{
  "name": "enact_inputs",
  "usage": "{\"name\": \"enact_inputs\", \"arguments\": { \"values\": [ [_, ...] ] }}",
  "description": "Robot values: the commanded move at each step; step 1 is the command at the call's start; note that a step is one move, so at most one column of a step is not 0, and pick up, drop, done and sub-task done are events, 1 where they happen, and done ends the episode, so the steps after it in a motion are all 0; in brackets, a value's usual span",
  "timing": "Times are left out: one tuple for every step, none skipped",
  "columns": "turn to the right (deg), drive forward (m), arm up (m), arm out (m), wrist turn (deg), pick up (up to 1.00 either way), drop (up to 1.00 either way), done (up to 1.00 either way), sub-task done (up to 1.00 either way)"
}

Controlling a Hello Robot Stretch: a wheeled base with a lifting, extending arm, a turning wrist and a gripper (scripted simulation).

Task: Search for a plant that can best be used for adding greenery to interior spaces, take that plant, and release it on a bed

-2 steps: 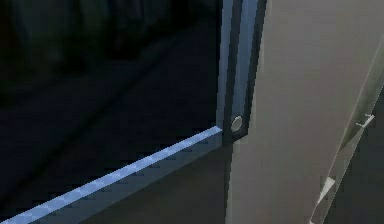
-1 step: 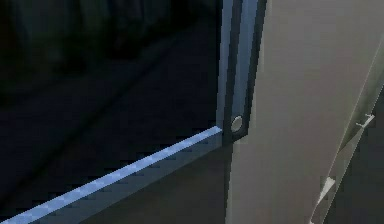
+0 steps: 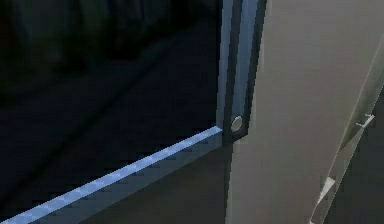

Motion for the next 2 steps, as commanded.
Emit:
{"name": "enact_inputs", "arguments": {
  "values": [
    [0.0, 0.00, 0.20, 0.00, 0.0, 0.00, 0.00, 0.00, 0.00],
    [0.0, 0.00, 0.00, 0.00, -45.0, 0.00, 0.00, 0.00, 0.00]
  ]
}}
